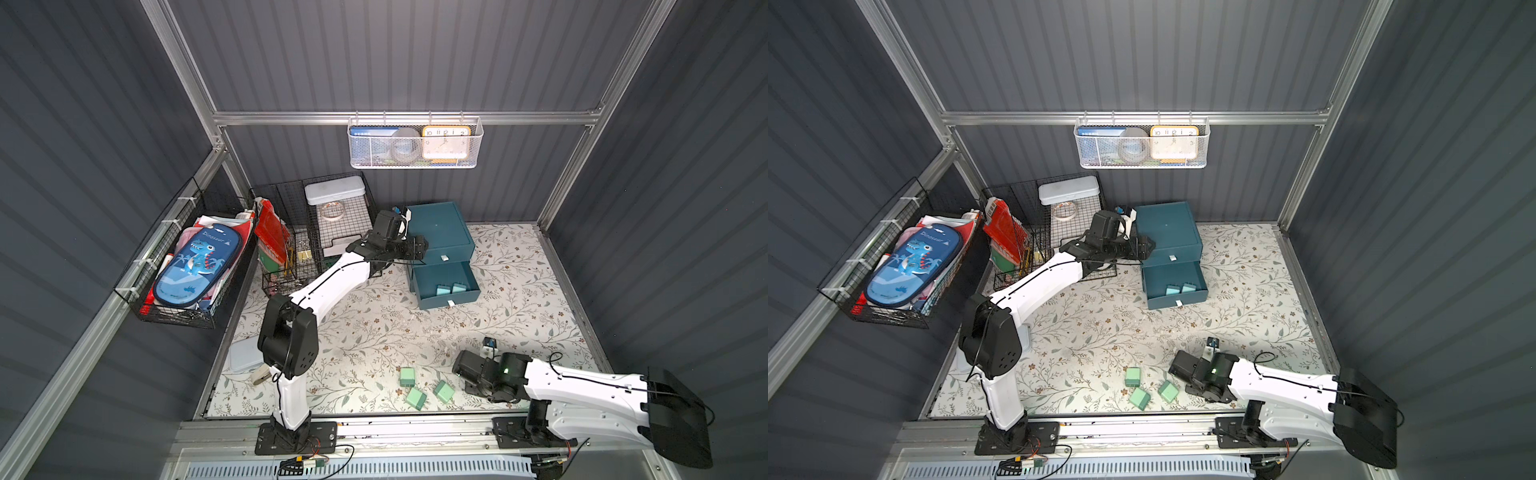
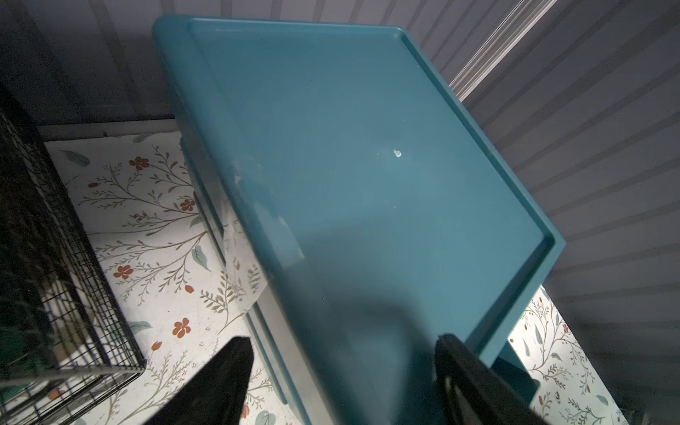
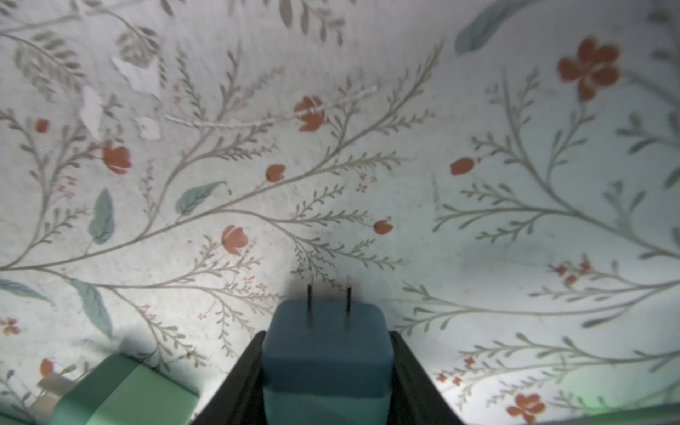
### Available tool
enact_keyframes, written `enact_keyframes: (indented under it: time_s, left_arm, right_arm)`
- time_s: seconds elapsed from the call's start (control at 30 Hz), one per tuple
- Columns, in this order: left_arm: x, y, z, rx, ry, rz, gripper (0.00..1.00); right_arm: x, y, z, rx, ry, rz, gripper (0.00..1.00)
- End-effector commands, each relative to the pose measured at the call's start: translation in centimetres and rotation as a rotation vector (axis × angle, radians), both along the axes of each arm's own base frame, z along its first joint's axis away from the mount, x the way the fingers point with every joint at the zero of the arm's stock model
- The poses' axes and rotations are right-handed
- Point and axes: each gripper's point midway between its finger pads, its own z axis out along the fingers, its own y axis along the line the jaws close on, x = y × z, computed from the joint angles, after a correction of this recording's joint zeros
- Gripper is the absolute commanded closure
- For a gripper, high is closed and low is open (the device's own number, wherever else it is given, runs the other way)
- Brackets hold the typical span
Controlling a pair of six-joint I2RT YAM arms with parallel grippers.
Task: Place the plugs into the drawer by color
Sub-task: Pick up the plug from the center of the board, then place the plug in the drawer.
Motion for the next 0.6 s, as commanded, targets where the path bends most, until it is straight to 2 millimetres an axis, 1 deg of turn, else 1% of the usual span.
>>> enact_keyframes:
  time_s: [0.0,0.07,0.13,0.17,0.23,0.3,0.33,0.4,0.43,0.53,0.57]
  left_arm:
    - [-1.2,0.1,-3.7,0.056,0.087,-0.033,0.18]
    - [-1.4,0.0,-4.1,0.053,0.096,-0.038,0.18]
    - [-1.6,-0.1,-4.4,0.044,0.107,-0.040,0.18]
    - [-1.7,0.0,-4.5,0.042,0.113,-0.039,0.18]
    - [-1.8,0.0,-4.5,0.037,0.117,-0.040,0.18]
    - [-1.8,0.0,-4.4,0.034,0.118,-0.039,0.18]
    - [-1.8,0.0,-4.3,0.032,0.118,-0.040,0.18]
    - [-1.7,0.1,-4.2,0.033,0.119,-0.038,0.18]
    - [-1.7,0.2,-4.2,0.033,0.119,-0.037,0.18]
    - [-1.7,0.3,-4.3,0.032,0.121,-0.037,0.18]
    - [-1.7,0.3,-4.4,0.033,0.125,-0.036,0.18]
  right_arm:
    - [4.8,1.4,5.9,0.011,-0.173,0.084,0.75]
    - [8.0,2.3,9.4,0.033,-0.242,0.124,0.75]
    - [11.7,3.4,12.9,0.026,-0.330,0.181,0.75]
    - [13.2,3.9,14.3,0.021,-0.365,0.207,0.75]
    - [16.5,5.8,16.7,0.007,-0.432,0.279,0.74]
    - [19.0,8.2,18.3,0.002,-0.510,0.387,0.72]
    - [20.0,9.0,18.5,0.000,-0.526,0.415,0.71]
    - [21.7,10.4,17.8,0.012,-0.511,0.475,0.71]
    - [22.8,11.2,18.0,0.021,-0.529,0.479,0.71]
    - [24.3,12.8,17.2,0.025,-0.525,0.527,0.70]
    - [24.6,13.0,16.9,0.026,-0.526,0.527,0.70]
